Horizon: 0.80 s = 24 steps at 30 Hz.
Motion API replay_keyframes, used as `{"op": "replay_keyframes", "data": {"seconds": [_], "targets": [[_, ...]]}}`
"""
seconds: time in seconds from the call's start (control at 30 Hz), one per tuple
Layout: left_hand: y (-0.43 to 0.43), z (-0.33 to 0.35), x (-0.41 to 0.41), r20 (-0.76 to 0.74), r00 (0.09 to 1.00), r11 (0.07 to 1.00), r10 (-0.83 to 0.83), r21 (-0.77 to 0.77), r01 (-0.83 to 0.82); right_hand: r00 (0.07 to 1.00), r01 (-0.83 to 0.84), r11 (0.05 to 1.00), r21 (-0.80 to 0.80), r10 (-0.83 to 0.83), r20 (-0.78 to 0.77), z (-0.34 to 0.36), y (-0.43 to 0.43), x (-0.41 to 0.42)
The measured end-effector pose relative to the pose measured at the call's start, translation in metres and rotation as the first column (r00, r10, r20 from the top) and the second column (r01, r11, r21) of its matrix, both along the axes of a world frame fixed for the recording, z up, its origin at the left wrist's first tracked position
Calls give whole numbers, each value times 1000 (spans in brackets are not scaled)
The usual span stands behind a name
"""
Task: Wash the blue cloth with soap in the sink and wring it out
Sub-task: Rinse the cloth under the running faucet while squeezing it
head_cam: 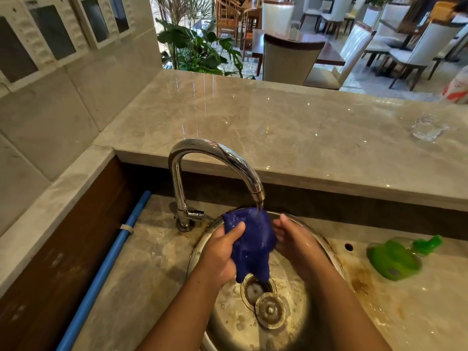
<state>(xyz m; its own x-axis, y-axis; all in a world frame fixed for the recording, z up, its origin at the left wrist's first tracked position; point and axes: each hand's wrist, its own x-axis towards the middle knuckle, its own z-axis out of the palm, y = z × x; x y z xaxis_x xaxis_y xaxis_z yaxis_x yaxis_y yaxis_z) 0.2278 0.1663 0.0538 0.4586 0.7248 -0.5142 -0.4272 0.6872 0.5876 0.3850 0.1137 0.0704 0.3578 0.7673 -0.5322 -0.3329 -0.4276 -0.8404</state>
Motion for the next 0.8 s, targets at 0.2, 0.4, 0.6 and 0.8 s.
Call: {"op": "replay_keyframes", "data": {"seconds": [0.2,0.4,0.6,0.8], "targets": [[4,16,-4,6,992,991,-122,60,122,827,83,995,61,-35,-562,-17,1,-17],[8,12,-10,-318,946,972,-58,198,126,939,56,977,204,-121,321,-14,8,-22],[12,1,-4,-633,762,931,138,345,117,940,16,979,205,-84,330,-18,19,-37],[5,0,2,-545,819,954,178,300,-8,996,80,992,93,-76,-44,-20,24,-38]]}}
